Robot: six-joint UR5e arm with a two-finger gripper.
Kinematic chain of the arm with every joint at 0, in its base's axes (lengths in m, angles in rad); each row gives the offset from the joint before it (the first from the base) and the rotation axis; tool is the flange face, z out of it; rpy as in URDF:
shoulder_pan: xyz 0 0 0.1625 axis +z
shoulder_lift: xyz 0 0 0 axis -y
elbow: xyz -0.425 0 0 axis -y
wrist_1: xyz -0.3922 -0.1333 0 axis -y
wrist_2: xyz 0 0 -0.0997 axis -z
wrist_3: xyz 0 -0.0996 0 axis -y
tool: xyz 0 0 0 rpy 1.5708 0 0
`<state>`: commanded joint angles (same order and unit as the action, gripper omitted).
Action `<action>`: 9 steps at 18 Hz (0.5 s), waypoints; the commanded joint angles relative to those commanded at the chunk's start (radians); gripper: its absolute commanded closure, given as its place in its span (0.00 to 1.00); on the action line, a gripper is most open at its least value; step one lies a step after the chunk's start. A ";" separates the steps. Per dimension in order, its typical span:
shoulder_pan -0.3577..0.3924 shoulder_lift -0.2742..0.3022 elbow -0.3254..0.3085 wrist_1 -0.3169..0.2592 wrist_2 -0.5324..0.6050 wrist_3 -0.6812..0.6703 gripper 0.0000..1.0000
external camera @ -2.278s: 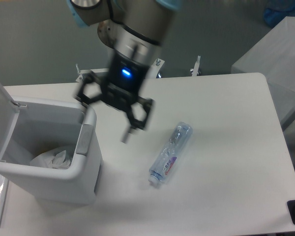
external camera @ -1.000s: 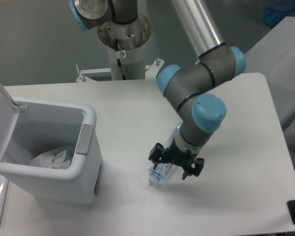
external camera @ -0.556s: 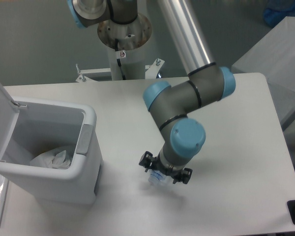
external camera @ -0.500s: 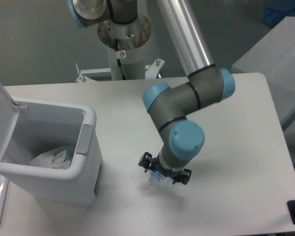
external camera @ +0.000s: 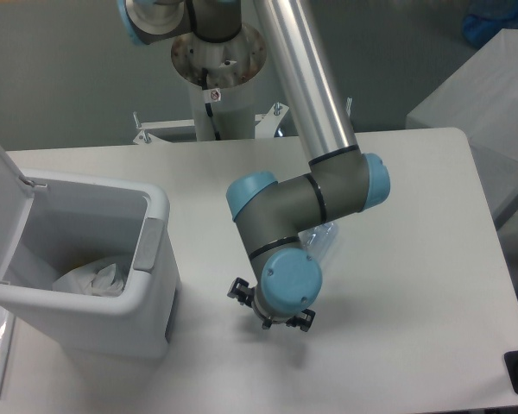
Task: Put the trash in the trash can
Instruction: 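Rotate the gripper and lower it around the bottle's middle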
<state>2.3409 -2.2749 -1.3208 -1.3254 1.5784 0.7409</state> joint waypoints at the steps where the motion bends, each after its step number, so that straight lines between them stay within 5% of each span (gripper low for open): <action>1: 0.000 -0.002 0.002 0.000 0.012 0.000 0.22; 9: -0.002 -0.002 -0.002 -0.002 0.049 -0.035 0.95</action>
<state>2.3393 -2.2764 -1.3223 -1.3269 1.6275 0.7057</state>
